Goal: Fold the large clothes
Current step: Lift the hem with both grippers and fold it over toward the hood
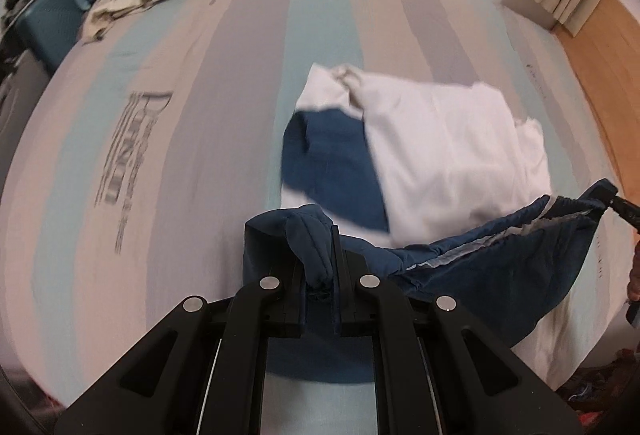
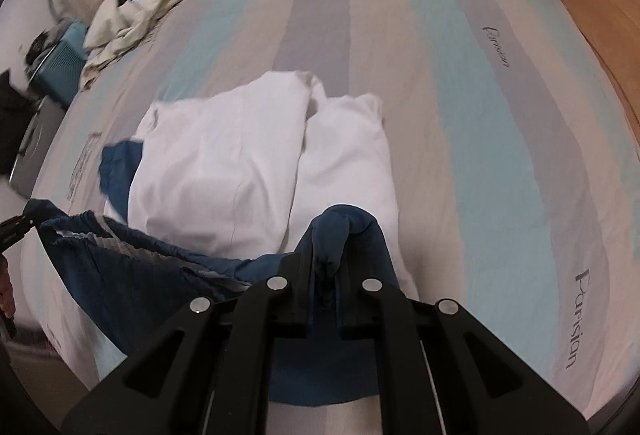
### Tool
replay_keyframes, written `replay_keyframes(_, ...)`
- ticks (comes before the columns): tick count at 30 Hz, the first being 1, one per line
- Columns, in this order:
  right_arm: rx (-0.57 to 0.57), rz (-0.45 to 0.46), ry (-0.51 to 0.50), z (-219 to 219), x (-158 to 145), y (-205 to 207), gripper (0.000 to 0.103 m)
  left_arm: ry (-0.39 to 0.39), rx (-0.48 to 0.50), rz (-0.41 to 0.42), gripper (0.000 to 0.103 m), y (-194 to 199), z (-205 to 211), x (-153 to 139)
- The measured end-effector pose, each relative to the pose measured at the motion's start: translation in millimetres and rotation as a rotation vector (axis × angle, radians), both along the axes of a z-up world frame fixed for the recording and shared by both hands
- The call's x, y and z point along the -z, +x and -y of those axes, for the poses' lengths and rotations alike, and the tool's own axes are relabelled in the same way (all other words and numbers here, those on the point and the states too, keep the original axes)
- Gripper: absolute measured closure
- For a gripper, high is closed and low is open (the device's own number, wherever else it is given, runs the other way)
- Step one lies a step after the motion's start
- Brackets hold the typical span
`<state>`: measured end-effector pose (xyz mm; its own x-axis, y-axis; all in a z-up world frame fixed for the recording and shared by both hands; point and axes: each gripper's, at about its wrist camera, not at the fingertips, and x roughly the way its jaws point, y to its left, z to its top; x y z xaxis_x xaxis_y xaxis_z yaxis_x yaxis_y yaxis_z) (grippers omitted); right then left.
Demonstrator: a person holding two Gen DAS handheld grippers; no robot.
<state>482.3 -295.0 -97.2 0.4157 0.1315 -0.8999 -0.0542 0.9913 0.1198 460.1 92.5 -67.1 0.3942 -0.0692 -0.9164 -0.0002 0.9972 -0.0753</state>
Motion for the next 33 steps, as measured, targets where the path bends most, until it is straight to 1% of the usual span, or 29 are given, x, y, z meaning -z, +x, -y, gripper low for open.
replay_keyframes(5,0.038,0.008,-0.013,-1,-11,39,0.098,-0.015,0.039,0.003,0.096,53,-8,-4)
replay_keyframes(10,0.036,0.011,-0.032,-7,-6,87,0.098,0.001,0.059,0.006,0.096,105,-10,4)
replay_keyframes(14,0.025,-0.001,-0.045,-9,6,122,0.098,-0.003,0.037,0.007,0.096,138,-12,11)
replay_keyframes(17,0.041,-0.019,-0.037,-6,15,144,0.098,0.009,0.038,0.01,0.096,159,-10,18)
replay_keyframes(19,0.05,-0.034,-0.03,-5,22,156,0.098,0.027,0.038,0.006,0.096,176,-6,26)
replay_keyframes(25,0.073,-0.085,-0.027,-4,48,195,0.098,0.048,0.025,-0.021,0.096,218,-3,47)
replay_keyframes(29,0.083,-0.094,-0.029,-3,62,215,0.098,0.068,0.026,-0.035,0.096,240,-3,62)
replay_keyframes(33,0.083,-0.103,-0.04,-3,76,232,0.098,0.083,0.034,-0.051,0.096,254,-7,80)
